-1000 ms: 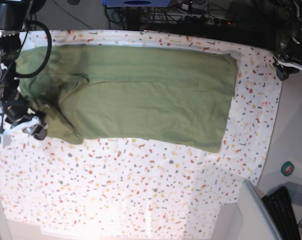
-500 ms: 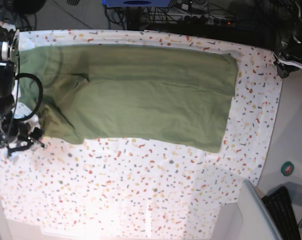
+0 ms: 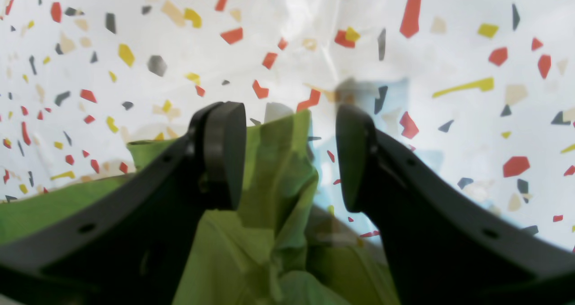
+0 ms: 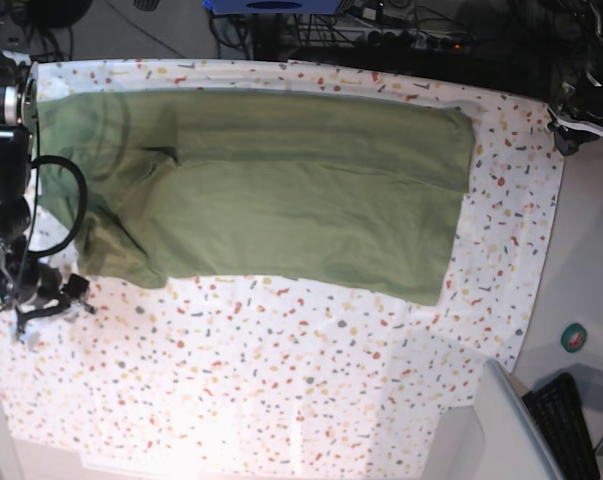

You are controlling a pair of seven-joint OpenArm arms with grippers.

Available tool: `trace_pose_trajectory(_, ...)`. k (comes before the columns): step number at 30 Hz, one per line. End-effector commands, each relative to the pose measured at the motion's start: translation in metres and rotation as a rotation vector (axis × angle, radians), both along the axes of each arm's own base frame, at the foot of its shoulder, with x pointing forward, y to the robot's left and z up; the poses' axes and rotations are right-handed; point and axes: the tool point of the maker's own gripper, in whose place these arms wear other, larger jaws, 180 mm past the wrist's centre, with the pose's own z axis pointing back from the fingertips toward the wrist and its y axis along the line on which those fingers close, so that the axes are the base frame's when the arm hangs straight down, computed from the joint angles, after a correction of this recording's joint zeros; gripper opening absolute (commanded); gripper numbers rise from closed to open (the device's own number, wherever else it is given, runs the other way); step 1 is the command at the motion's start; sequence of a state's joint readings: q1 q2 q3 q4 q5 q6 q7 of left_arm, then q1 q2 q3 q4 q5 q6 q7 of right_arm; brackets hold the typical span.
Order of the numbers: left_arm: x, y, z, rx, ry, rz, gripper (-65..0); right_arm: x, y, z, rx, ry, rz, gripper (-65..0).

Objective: Layout the t-shirt on the table in an organized manner, then fold the t-shirt properly
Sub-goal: 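Grasp the shirt side with the right gripper and fold it inward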

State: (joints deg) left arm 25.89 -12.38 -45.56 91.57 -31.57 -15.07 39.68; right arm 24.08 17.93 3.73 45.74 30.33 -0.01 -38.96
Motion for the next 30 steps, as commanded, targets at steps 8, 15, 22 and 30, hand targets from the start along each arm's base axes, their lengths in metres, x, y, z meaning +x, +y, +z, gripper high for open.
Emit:
trace_pose_trajectory(8,0.005,0.006,0.011,0.026,-0.029,-0.008,-35.1,0.002,-0.001,-0.012,-0.003,-0.018,-0.031,-33.9)
trace_pose_trajectory(15,0.005,0.006,0.011,0.026,-0.029,-0.008,-35.1,0.002,0.0,-0.012,-0.001,-0.018,-0.03,-34.4)
trace_pose_trajectory(22,0.005,0.006,0.011,0.026,-0.029,-0.008,-35.1,0.001,0.008,-0.015,0.013,-0.014,-0.026,-34.7)
trace_pose_trajectory(30,0.005,0.004,0.009,0.022,-0.029,-0.007,-35.1,0.002,0.01,-0.015,0.015,-0.018,-0.028,-65.0)
